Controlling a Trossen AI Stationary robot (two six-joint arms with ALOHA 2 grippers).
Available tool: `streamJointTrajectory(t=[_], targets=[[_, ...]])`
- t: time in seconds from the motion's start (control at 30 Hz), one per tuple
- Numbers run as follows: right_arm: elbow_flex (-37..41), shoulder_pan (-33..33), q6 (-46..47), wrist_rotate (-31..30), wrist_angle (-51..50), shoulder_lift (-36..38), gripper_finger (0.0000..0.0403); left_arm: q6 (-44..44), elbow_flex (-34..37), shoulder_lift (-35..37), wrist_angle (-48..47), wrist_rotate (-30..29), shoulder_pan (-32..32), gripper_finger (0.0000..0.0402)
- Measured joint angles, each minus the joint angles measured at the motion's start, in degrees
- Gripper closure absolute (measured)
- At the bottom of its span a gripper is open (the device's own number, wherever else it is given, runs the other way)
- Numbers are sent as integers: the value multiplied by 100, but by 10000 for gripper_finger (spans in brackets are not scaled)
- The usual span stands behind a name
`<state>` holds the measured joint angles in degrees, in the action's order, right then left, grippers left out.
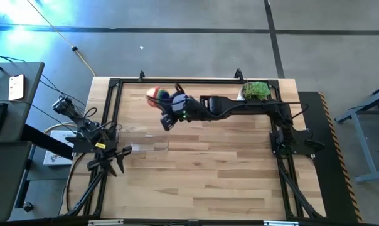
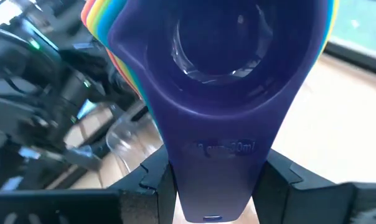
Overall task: Nest measuring cups in basket
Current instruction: Put the measuring cups on the transparent bin
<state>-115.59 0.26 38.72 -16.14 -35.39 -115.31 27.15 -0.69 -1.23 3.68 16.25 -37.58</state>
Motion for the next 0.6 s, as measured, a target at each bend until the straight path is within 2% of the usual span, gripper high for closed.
streamJointTrajectory(t=[0.27, 0.47, 0.6], targets=[[0, -227, -529, 11, 937, -1, 267, 159, -1, 1, 0, -2, 529, 271], [0, -341, -830, 26, 1784, -1, 267, 640, -4, 0, 2, 10, 805, 271], [0, -342, -988, 31, 2293, -2, 267, 721, -4, 0, 53, 199, 908, 271]])
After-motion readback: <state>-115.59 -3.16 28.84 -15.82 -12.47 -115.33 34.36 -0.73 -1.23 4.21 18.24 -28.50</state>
